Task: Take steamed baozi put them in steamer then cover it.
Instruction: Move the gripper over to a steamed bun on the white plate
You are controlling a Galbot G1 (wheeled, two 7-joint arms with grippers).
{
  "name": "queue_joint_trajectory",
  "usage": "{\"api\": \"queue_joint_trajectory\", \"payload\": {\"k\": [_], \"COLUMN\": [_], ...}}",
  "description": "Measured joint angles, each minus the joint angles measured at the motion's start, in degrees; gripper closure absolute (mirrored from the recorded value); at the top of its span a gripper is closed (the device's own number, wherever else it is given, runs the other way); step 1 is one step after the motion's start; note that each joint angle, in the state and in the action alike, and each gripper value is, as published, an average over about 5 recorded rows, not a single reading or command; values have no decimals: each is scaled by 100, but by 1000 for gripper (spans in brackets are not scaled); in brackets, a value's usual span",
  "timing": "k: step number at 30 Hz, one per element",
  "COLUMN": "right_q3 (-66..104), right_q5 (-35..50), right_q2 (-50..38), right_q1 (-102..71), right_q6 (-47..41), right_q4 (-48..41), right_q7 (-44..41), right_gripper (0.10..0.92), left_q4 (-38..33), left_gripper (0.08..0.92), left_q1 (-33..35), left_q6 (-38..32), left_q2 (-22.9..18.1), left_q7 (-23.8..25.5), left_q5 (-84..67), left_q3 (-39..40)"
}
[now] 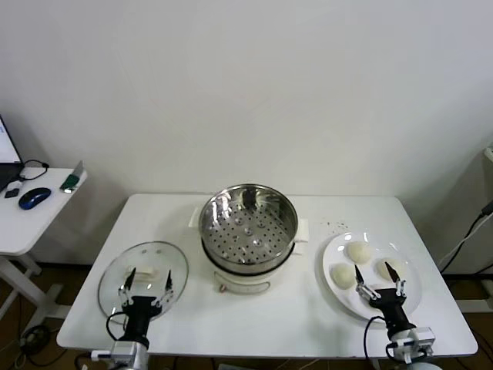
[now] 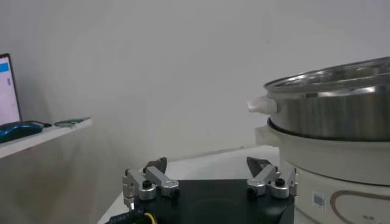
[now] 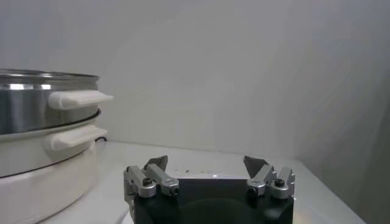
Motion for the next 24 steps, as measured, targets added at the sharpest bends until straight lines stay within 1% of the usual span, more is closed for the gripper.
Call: {"api": "queue_joint_trajectory", "payload": {"k": [4, 9, 13, 17, 20, 24], "right_q3": [-63, -279, -638, -1318, -2066, -3320], "right_q5": [-73, -188, -349, -636, -906, -1244], "right_q2": [-353, -1278, -2183, -2985, -3420, -3783], "right_q1": [187, 591, 1096, 1919, 2736, 4016], "right_q6": [-301, -862, -1133, -1222, -1233, -1194], "right_q4": [-37, -206, -496, -943, -1327, -1872], "right_q7": [-188, -756, -1517, -2389, -2978, -3676], "right_gripper": [203, 203, 203, 203, 203, 203], "left_q4": [-35, -44, -57, -64, -40, -15], "left_gripper": [177, 177, 177, 177, 177, 177], "left_q1": [2, -2, 4, 16, 24, 25], "left_q6": [0, -4, -13, -21, -27, -36], "left_q2": [2, 31, 65, 91, 96, 97], "left_q7": [-37, -79, -110, -117, -126, -137], "left_q5": [-1, 1, 3, -5, -7, 2], "left_q3": [27, 69, 82, 92, 108, 108]}}
